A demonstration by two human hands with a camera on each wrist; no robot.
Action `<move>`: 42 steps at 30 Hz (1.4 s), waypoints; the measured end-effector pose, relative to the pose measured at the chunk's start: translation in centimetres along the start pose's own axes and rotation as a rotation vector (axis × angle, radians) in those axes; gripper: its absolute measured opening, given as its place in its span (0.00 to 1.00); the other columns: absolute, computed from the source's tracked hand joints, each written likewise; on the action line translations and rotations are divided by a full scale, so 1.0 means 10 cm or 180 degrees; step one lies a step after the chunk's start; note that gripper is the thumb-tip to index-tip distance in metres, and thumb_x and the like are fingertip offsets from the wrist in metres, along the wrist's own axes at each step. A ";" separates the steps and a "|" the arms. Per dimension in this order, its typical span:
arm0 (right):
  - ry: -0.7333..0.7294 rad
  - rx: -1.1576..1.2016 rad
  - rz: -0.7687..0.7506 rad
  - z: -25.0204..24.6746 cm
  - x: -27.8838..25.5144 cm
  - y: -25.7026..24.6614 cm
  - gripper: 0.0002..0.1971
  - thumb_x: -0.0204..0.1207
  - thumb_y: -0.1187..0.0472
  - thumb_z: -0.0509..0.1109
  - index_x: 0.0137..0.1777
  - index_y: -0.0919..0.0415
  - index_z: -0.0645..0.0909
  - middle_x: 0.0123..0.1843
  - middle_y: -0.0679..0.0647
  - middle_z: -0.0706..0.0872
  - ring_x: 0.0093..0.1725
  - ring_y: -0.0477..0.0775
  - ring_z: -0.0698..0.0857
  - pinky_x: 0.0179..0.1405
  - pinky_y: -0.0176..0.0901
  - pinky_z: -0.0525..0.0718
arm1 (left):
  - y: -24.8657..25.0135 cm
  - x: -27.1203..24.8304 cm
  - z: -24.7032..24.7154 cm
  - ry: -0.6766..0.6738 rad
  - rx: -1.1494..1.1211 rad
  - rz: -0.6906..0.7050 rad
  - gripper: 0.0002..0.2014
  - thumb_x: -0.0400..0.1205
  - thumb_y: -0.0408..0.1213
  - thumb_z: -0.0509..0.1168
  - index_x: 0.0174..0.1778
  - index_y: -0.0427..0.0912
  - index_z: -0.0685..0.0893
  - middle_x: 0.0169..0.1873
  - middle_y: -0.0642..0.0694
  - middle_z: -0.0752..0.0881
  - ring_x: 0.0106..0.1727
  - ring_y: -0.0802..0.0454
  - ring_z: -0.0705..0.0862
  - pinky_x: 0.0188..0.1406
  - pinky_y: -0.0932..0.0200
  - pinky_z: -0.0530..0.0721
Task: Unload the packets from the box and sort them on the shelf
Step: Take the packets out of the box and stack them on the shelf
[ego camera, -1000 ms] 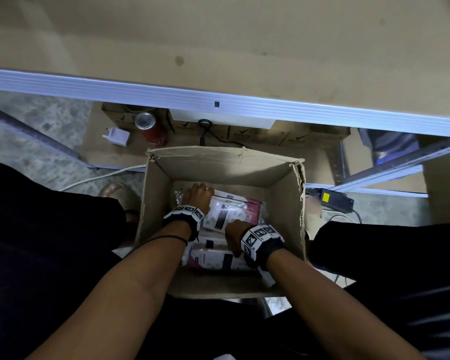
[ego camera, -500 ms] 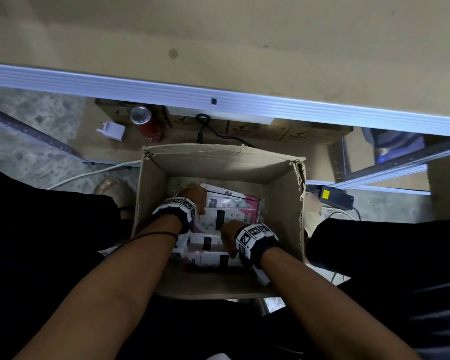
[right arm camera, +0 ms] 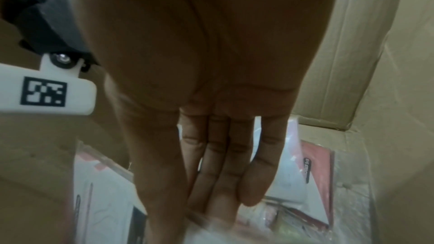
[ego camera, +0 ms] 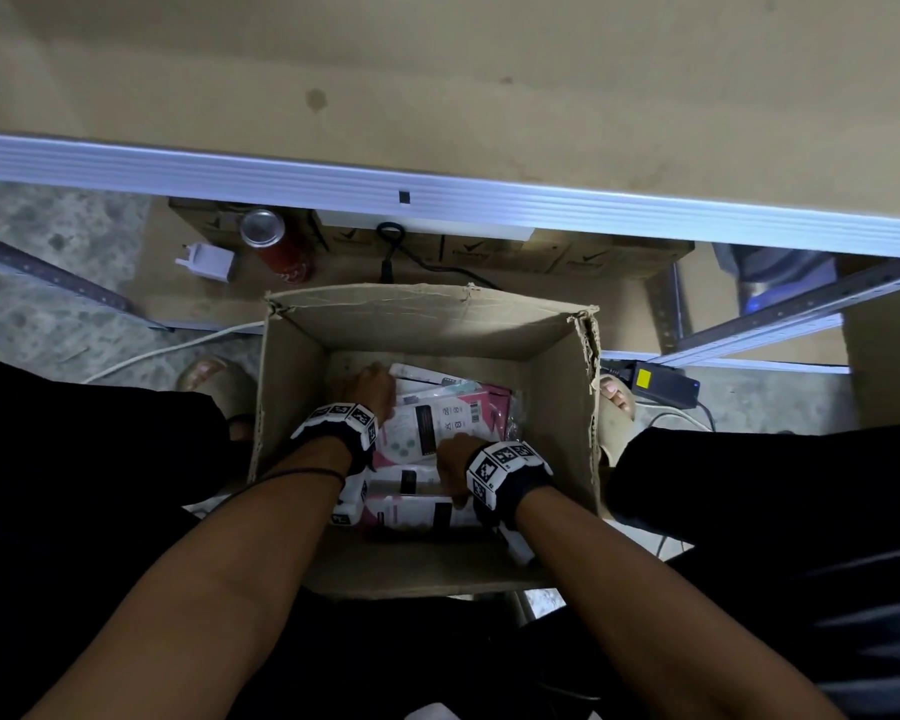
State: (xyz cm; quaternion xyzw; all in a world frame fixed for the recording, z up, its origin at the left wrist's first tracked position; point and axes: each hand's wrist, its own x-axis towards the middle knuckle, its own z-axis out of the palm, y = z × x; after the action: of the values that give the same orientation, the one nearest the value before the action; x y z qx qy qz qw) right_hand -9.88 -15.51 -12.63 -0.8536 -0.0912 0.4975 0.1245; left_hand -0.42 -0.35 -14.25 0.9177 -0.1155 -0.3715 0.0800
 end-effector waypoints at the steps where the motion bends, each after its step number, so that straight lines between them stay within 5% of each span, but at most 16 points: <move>1: -0.0010 0.0006 0.0013 -0.01 0.01 -0.01 0.23 0.67 0.64 0.81 0.62 0.67 0.81 0.63 0.65 0.84 0.61 0.64 0.85 0.48 0.46 0.81 | 0.00 0.00 -0.02 -0.0001 0.0021 0.0000 0.11 0.79 0.29 0.73 0.57 0.34 0.88 0.63 0.37 0.85 0.64 0.39 0.84 0.65 0.44 0.82; 8: -0.0125 0.0020 -0.0030 -0.21 -0.01 -0.07 0.21 0.66 0.60 0.84 0.56 0.68 0.86 0.60 0.65 0.87 0.58 0.64 0.87 0.59 0.55 0.87 | -0.02 -0.11 -0.23 -0.0090 -0.0099 -0.0065 0.13 0.75 0.32 0.76 0.54 0.44 0.85 0.60 0.41 0.87 0.62 0.42 0.85 0.65 0.48 0.83; 12: 0.0184 0.0002 -0.0054 -0.32 -0.11 -0.11 0.19 0.67 0.61 0.83 0.55 0.67 0.85 0.59 0.66 0.87 0.58 0.66 0.87 0.58 0.57 0.87 | 0.02 -0.23 -0.41 -0.0096 0.0036 0.0061 0.16 0.74 0.33 0.77 0.58 0.44 0.88 0.63 0.43 0.87 0.67 0.43 0.82 0.68 0.53 0.80; 16: 0.0550 0.0034 -0.0024 -0.44 -0.24 -0.21 0.17 0.71 0.62 0.78 0.60 0.66 0.84 0.60 0.65 0.87 0.59 0.65 0.87 0.60 0.55 0.86 | 0.10 -0.42 -0.64 0.0078 0.0142 0.0127 0.10 0.72 0.33 0.79 0.48 0.46 0.93 0.55 0.44 0.92 0.60 0.43 0.87 0.60 0.52 0.85; 23: 0.0931 -0.0473 -0.0058 -0.74 -0.62 -0.35 0.13 0.63 0.62 0.82 0.47 0.59 0.86 0.53 0.63 0.90 0.53 0.63 0.89 0.51 0.50 0.88 | 0.24 -0.82 -1.04 0.0564 0.0179 0.0399 0.08 0.73 0.33 0.77 0.46 0.48 0.93 0.50 0.47 0.93 0.55 0.46 0.90 0.60 0.49 0.87; 29: 0.1236 -0.0710 -0.0042 -1.04 -1.03 -0.45 0.15 0.67 0.60 0.81 0.52 0.63 0.87 0.55 0.61 0.90 0.56 0.62 0.87 0.43 0.40 0.75 | 0.32 -1.30 -1.52 0.0784 0.0132 0.0805 0.06 0.73 0.31 0.76 0.40 0.48 0.90 0.45 0.45 0.93 0.51 0.44 0.90 0.55 0.48 0.87; 36: 0.1702 -0.0823 -0.0086 -1.37 -1.73 -0.59 0.06 0.68 0.64 0.79 0.45 0.61 0.88 0.47 0.55 0.91 0.48 0.56 0.87 0.42 0.37 0.77 | 0.50 -1.87 -2.08 0.1392 0.0116 0.1024 0.08 0.76 0.33 0.76 0.50 0.44 0.91 0.47 0.49 0.91 0.53 0.48 0.89 0.60 0.50 0.86; 42: 0.2276 -0.0879 -0.0215 -1.70 -2.35 -0.69 0.08 0.71 0.65 0.77 0.49 0.60 0.85 0.46 0.51 0.85 0.46 0.52 0.81 0.43 0.38 0.76 | 0.63 -2.37 -2.60 0.1812 0.0390 0.1207 0.08 0.79 0.34 0.74 0.53 0.43 0.88 0.50 0.49 0.88 0.48 0.51 0.83 0.52 0.61 0.79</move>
State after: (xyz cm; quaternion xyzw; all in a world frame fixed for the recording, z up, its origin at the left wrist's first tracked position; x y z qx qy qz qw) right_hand -6.77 -17.58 16.97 -0.9785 -0.1362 0.1471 0.0485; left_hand 0.26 1.59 21.42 0.9499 -0.2791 -0.0716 0.1213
